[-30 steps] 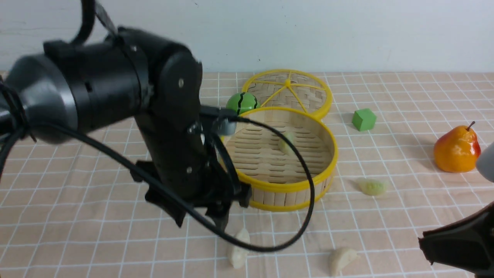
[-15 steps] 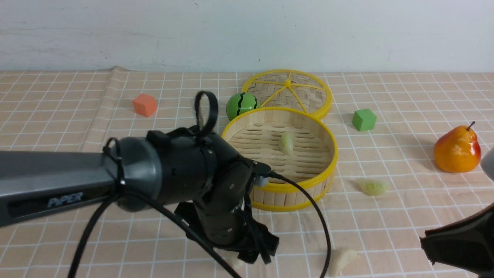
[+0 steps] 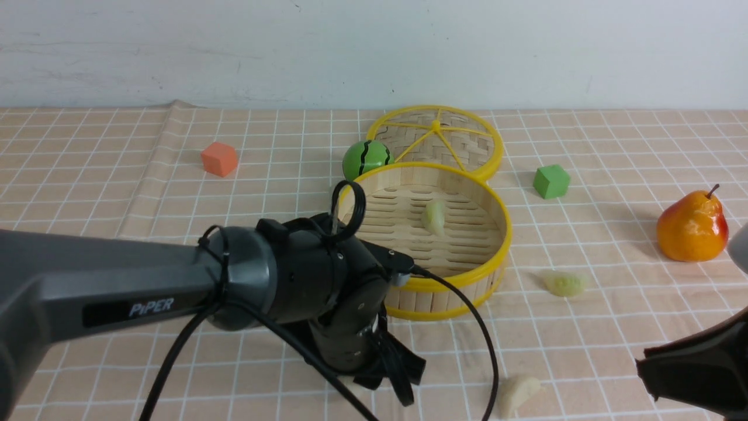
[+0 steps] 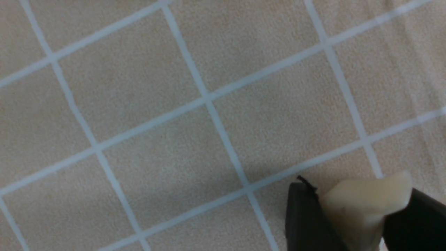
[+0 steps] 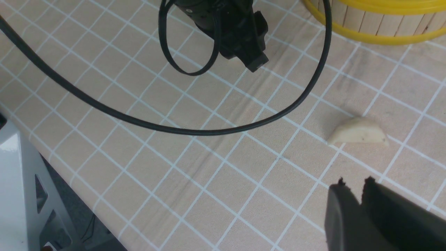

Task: Put the dumplings into the steamer on the table with the brown tablecloth.
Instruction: 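Reach for and grasp a dumpling on the table with the left gripper, then place the dumpling into the bamboo steamer basket with the left gripper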

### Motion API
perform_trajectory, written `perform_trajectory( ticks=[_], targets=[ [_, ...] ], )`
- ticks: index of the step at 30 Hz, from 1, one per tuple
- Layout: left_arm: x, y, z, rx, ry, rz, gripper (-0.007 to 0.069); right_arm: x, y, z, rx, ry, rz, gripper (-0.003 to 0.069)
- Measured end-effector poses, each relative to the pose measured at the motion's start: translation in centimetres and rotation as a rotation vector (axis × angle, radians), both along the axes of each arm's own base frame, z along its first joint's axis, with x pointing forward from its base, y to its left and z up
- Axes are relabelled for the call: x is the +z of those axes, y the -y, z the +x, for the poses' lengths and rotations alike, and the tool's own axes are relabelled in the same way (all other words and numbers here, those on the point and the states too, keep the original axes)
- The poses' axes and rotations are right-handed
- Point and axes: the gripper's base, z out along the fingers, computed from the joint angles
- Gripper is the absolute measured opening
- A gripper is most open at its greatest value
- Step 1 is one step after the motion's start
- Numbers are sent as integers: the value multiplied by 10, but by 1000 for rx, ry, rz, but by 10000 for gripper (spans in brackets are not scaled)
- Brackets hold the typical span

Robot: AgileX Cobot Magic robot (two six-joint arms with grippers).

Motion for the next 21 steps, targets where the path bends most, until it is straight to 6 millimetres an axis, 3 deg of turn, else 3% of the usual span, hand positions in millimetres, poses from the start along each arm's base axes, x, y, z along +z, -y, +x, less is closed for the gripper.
perform_trajectory(
  ticks=[6,13,15,17,18,19,21],
  targets=[
    [11,1,0,16,-32,18,244,0,0,0,0,0,0,87],
    [88,15,23,-6,81,-44,244,0,0,0,0,0,0,87],
    [123,22,41,-9,168,-108,244,0,0,0,0,0,0,90],
    [139,26,57,2,218,-146,244,0,0,0,0,0,0,93],
    [137,26,57,3,213,-143,244,0,0,0,0,0,0,94],
    [145,28,74,24,244,-173,244,0,0,0,0,0,0,95],
    [143,29,87,44,249,-187,244,0,0,0,0,0,0,96]
  ],
)
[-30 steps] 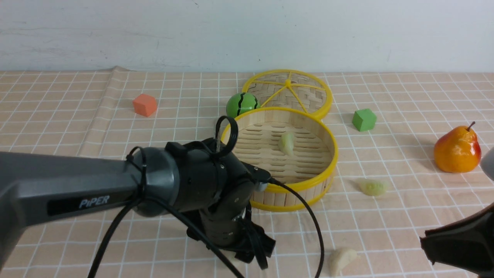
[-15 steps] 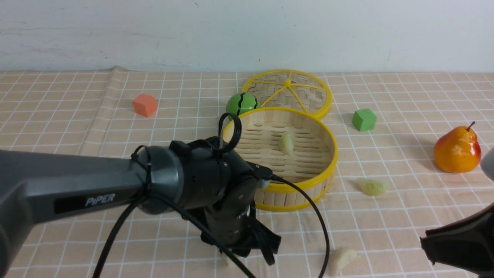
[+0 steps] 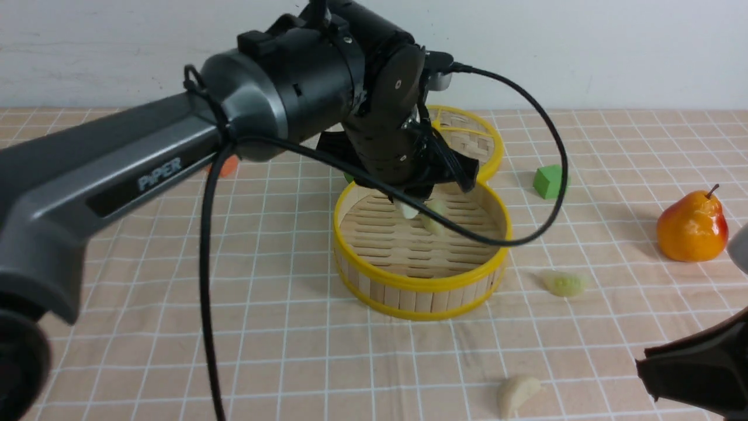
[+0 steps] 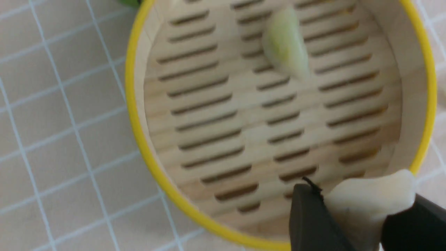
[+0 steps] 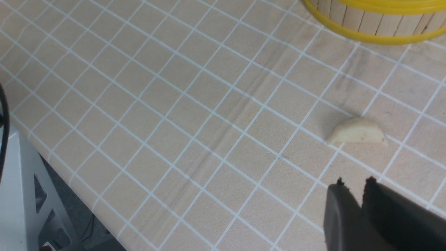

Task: Put the dumplings into the steamer on the table with the brown tablecloth.
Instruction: 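Place the dumpling into the bamboo steamer basket with the left gripper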

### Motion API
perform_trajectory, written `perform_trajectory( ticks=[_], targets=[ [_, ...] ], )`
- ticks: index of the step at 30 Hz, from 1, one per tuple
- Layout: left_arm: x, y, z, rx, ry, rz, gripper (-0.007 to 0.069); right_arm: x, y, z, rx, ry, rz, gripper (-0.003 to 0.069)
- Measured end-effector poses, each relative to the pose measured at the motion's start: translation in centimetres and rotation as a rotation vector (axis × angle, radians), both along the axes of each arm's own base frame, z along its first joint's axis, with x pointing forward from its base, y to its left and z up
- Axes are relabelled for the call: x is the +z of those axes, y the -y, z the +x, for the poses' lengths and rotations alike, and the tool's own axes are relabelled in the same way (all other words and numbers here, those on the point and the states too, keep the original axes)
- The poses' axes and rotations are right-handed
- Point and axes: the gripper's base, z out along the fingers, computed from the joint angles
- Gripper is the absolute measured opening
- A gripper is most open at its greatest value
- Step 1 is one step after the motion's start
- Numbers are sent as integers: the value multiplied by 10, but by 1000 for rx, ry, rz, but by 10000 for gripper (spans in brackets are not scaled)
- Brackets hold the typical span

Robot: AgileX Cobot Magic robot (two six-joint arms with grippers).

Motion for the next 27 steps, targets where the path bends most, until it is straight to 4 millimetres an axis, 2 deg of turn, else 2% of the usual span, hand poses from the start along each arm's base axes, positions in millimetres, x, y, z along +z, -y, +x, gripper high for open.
perform_trajectory(
  ticks=[1,2,5,6,7,9,14,17,22,25,27],
  targets=[
    [-12,1,19,27,-17,-16,244,0,0,0,0,0,0,97],
    [-19,1,29,43,-28,-27,244,0,0,0,0,0,0,98],
    [-34,-1,50,71,-42,-42,244,0,0,0,0,0,0,99],
    [-54,-1,64,87,-54,-34,244,0,0,0,0,0,0,102],
    [-52,-1,65,88,-50,-38,244,0,0,0,0,0,0,102],
    [-73,1,77,92,-47,-20,244,0,0,0,0,-1,0,105],
    [-99,4,85,87,-47,20,244,0,0,0,1,0,-1,107],
    [-101,4,86,87,-49,20,258,0,0,0,-1,2,-1,109],
    [-93,3,85,88,-35,8,416,0,1,1,-8,17,-9,113],
    [-86,1,83,91,-37,4,460,0,1,1,-7,17,-15,115],
    [-61,-5,78,101,-25,-7,481,-1,1,0,-5,2,-20,115]
  ],
)
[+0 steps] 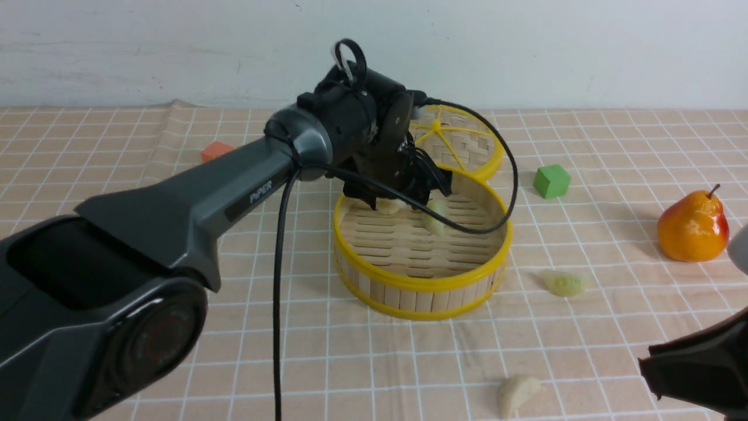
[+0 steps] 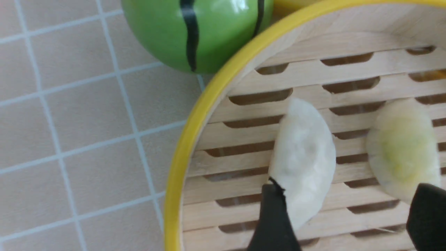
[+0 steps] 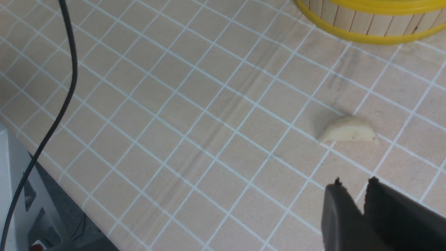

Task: Put the dumplings into the steamer on the table with the brown tablecloth.
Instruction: 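Place the dumpling into the bamboo steamer basket with the left gripper, then reach for and grasp a dumpling lying on the table beside the steamer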

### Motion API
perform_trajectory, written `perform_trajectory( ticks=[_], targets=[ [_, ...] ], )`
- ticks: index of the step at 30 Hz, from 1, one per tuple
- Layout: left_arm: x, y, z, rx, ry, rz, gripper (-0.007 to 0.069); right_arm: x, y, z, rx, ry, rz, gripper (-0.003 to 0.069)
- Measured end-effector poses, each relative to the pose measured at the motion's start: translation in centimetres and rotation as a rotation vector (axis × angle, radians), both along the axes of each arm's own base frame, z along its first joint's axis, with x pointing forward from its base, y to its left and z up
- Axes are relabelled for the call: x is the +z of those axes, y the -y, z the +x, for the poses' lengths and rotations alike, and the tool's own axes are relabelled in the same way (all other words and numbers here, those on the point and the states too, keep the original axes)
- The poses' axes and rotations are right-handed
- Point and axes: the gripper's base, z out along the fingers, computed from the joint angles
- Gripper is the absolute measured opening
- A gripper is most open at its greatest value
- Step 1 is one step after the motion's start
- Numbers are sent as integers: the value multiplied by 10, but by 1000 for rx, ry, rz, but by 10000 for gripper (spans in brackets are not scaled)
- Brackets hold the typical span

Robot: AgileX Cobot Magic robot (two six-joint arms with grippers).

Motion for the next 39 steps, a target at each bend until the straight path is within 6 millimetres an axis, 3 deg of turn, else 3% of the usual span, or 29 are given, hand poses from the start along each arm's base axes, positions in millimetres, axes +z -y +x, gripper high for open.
perform_trajectory(
  ticks=[2,5,6,7,8,9,13,16,18,19,21,22,25,28,29,30,31,34,36,39],
  targets=[
    [16,-4,-4,4,12,-7,480,-1,0,-1,-2,-12,-1,115],
    [77,-19,-25,2,70,-34,437,-1,1,0,-15,-58,-21,109],
    [81,-20,-27,0,78,-37,433,-1,0,0,-13,-60,-22,107],
    [111,-28,-41,-15,109,-47,385,-1,-2,3,-4,-80,-41,81],
    [118,-30,-45,-20,118,-48,371,-1,-3,4,1,-84,-47,73],
    [151,-41,-63,-36,149,-62,295,-2,-10,8,32,-105,-79,25],
    [198,-61,-97,-61,196,-87,148,-6,-28,17,101,-136,-153,-18],
    [242,-88,-140,-84,263,-104,-7,-19,-52,32,128,-202,-252,-18],
    [257,-102,-163,-96,289,-103,-14,-30,-63,42,95,-253,-280,-15],
    [259,-104,-165,-96,291,-104,-14,-31,-64,43,89,-262,-283,-14],
    [270,-126,-197,-90,318,-92,-14,-52,-76,60,-10,-345,-287,4],
    [273,-128,-200,-89,328,-95,-14,-52,-76,60,-11,-342,-284,6],
    [270,-154,-236,-75,327,-71,-14,-77,-88,80,-118,-400,-266,90],
    [254,-176,-272,-65,299,-62,-14,-94,-93,95,-230,-433,-228,238],
    [249,-177,-273,-65,286,-58,-14,-96,-94,96,-246,-441,-225,248],
    [235,-185,-287,-63,265,-61,-14,-103,-94,103,-300,-454,-214,335],
    [233,-186,-289,-64,266,-63,-14,-104,-93,104,-312,-457,-211,356],
    [204,-201,-316,-71,261,-84,-14,-121,-91,117,-425,-492,-207,511],
    [187,-207,-328,-77,264,-97,-14,-133,-91,123,-483,-515,-209,574],
    [168,-214,-340,-83,272,-106,-14,-149,-92,131,-559,-550,-196,608]
  ],
)
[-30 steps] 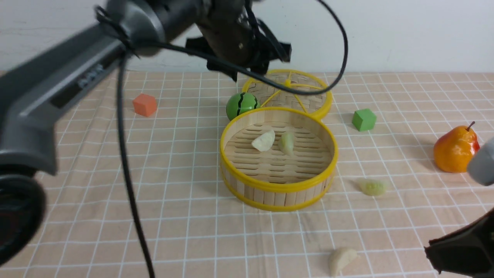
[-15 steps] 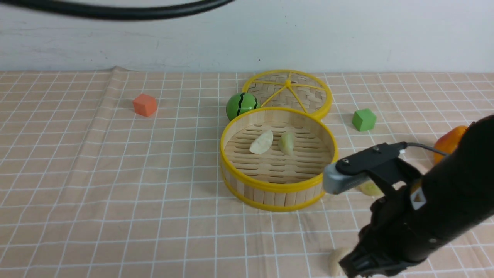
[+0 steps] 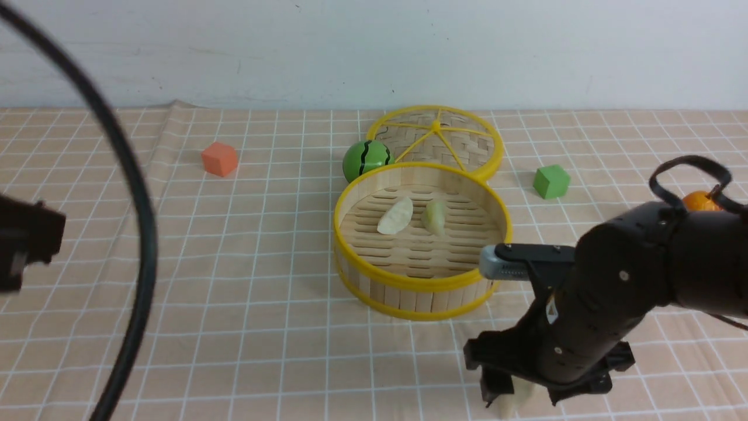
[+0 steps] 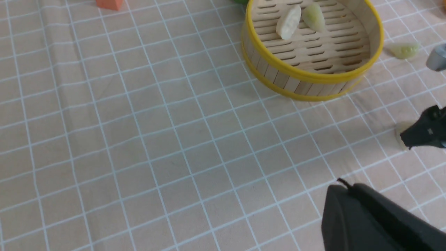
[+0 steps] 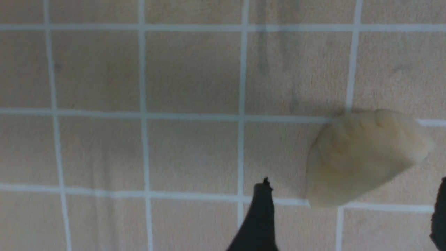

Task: Put the dumplings into the steamer on the table with the brown tablecloth.
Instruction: 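Reach for and grasp a dumpling lying on the table beside the steamer, then place the dumpling in the bamboo steamer basket with the right gripper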

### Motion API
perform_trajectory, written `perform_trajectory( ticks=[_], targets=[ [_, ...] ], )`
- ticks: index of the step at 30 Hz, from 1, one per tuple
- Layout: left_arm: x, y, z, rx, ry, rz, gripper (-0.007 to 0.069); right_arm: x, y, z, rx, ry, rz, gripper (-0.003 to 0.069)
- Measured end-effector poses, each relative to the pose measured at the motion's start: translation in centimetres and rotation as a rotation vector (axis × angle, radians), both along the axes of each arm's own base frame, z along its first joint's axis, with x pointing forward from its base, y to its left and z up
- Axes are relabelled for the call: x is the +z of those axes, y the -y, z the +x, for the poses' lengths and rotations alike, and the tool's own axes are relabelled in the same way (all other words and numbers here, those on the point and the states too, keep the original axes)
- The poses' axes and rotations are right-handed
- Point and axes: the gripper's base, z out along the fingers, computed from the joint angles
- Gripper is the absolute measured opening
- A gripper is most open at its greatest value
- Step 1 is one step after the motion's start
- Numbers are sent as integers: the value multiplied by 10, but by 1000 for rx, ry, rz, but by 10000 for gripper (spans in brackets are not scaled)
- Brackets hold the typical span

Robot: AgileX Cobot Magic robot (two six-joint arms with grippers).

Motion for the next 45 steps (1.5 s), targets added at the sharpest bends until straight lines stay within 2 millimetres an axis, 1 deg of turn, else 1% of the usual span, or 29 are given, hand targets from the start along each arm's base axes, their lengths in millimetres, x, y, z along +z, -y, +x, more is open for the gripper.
perform_trajectory(
  ticks=[2,4,6,7,8,10,13,14,15,17,20,22,24,25,27,28,29,31,32,33,34,35,36,38,39,40,42,43,45],
  targets=[
    [-9,-5,-8,-2,12,-7,-14,-11,-2,5,-55,-10,7,607],
    [-15,-7,-12,-4,20,-11,-14,-19,-4,8,-102,-18,17,584],
    [-18,-8,-14,-4,18,-10,-14,-20,-5,10,-119,-23,17,564],
    [-20,-9,-15,-4,20,-11,-14,-21,-5,11,-140,-28,19,526],
    [-20,-9,-15,-5,21,-11,-14,-21,-5,11,-143,-28,18,506],
    [-20,-9,-15,-5,22,-11,-14,-22,-5,12,-148,-27,17,443],
    [-20,-9,-15,-6,25,-13,-14,-22,-4,12,-151,-28,16,321],
    [-20,-9,-15,-6,25,-13,-14,-22,-4,12,-151,-28,16,311],
    [-20,-9,-15,-6,25,-13,-14,-23,-4,13,-153,-28,17,245],
    [-20,-9,-15,-6,26,-14,-14,-22,-4,13,-149,-28,20,218],
    [-19,-11,-17,-6,35,-19,-14,-19,-4,13,-62,-30,-7,220],
    [-19,-11,-19,-6,40,-22,-14,-9,-5,13,13,-25,-25,220],
    [-18,-12,-19,-6,41,-23,-14,13,-7,16,97,9,-29,220],
    [-18,-12,-19,-6,41,-23,-14,25,-9,19,121,30,-24,220],
    [-18,-12,-19,-6,41,-23,-14,57,-15,28,201,99,-12,220],
    [-18,-12,-19,-6,41,-23,-14,60,-16,29,207,111,-8,220],
    [-18,-12,-19,-6,41,-24,-14,87,-23,40,249,176,7,220],
    [-18,-12,-19,-6,42,-24,-14,107,-31,54,267,235,23,220],
    [-18,-12,-19,-6,42,-24,-14,112,-34,59,270,248,26,220],
    [-18,-12,-19,-7,44,-25,-14,119,-41,72,276,274,30,220],
    [-18,-12,-19,-7,44,-25,-14,119,-42,74,276,273,29,220],
    [-18,-12,-19,-7,47,-27,-14,121,-50,88,280,290,30,220],
    [-18,-11,-19,-7,48,-27,-14,117,-56,98,282,287,27,220],
    [-18,-11,-19,-7,47,-27,-14,98,-68,117,289,256,12,220],
    [-18,-11,-19,-7,47,-27,-14,95,-70,120,290,249,9,220],
    [-18,-11,-19,-7,47,-27,-14,83,-76,130,292,228,1,220],
    [-18,-11,-19,-7,47,-27,-13,64,-82,141,296,191,-17,220],
    [-18,-11,-19,-7,47,-27,-13,51,-86,148,299,169,-27,220],
    [-18,-11,-19,-7,47,-26,-13,36,-90,154,301,142,-38,220]
  ],
)
